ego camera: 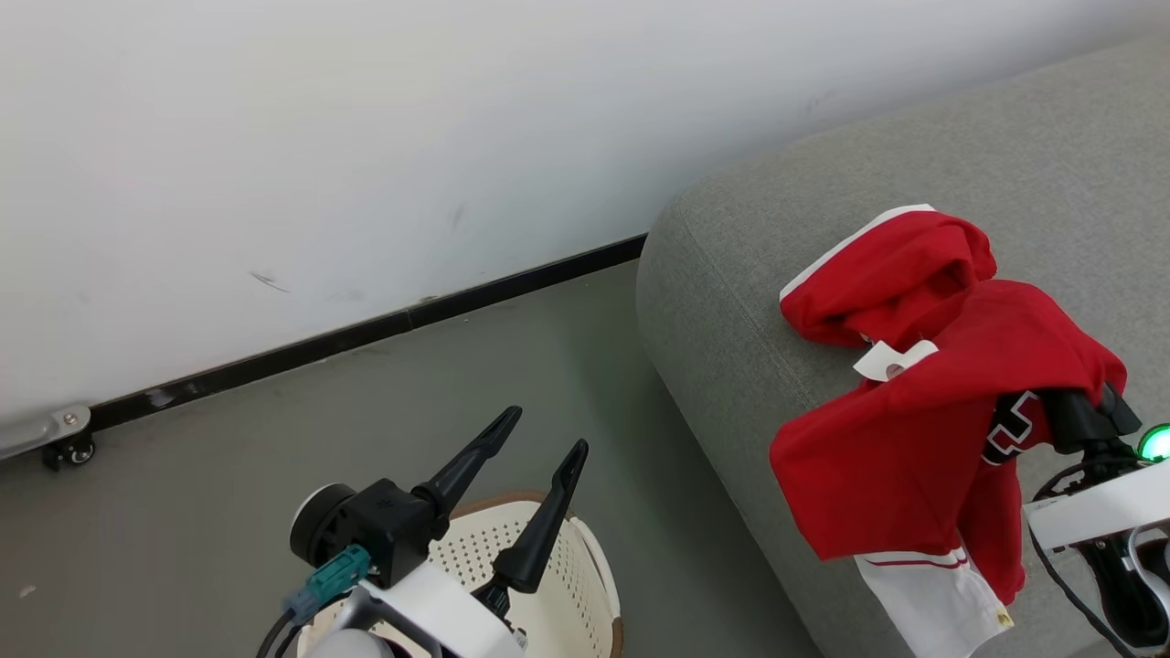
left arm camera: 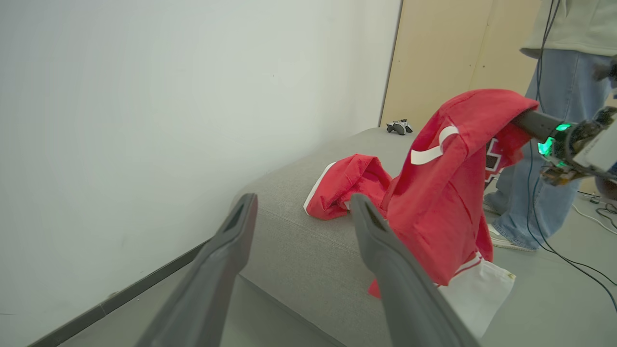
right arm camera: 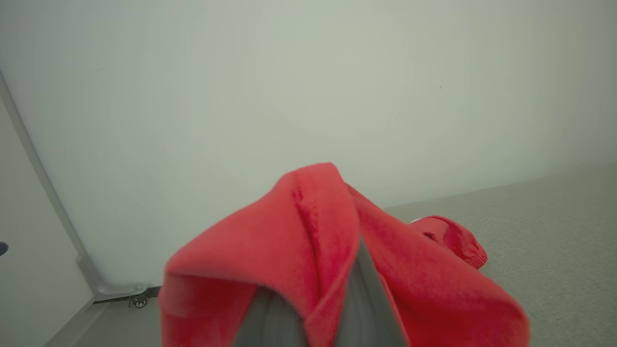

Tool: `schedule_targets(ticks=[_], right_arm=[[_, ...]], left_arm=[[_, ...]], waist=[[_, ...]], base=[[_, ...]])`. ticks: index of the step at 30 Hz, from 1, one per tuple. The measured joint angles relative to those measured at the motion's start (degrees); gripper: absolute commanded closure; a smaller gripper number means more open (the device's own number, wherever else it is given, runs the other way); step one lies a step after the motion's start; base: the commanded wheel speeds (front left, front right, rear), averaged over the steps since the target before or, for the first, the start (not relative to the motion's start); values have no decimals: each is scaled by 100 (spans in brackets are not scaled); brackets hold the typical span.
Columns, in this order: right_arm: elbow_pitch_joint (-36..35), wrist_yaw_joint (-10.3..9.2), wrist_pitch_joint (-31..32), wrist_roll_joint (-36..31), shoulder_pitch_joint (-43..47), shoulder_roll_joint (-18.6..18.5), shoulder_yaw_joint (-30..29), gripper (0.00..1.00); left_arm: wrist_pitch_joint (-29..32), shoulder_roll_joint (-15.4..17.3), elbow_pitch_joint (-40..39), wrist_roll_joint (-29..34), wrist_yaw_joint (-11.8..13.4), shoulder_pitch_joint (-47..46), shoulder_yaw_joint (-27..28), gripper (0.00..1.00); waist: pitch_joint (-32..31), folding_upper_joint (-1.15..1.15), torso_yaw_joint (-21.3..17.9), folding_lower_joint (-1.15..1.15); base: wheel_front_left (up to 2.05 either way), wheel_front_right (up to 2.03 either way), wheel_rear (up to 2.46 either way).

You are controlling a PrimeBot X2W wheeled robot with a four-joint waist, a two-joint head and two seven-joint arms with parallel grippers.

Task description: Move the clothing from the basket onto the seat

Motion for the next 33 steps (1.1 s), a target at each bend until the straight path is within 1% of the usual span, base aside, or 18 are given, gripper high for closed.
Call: schedule_targets(ticks=[7,11,17,21,26,33], right_arm=[[92,0,193,42,-62,109,-4,100],[256,0,320,97,-378,127,-41,100],[576,0,570,92,-1312,103,-272,100],[769,0,737,0,-2025,9,-381,100],[1021,0,833,-90,-2967,-69,-699,100],[1437,0,1007,-393,-3909,-314,-981,100]], left_arm=[[0,29,-100,16,2,6,-2,0],[0,60,-172,55,37,10,10,0],[2,138,-316,90,111,16,79,0],[32,240,-459,119,143,15,142,0],[109,300,-670,216,232,1,183,0],[230,403,-945,283,288,-9,209,0]], waist=[[125,0,-99,0],[228,0,-112,0],[405,0,-98,0],[535,0,-69,0],[705,0,-8,0],[942,0,108,0]], base=[[0,0,0],[0,0,0],[0,0,0],[0,0,0],[0,0,0],[0,0,0]])
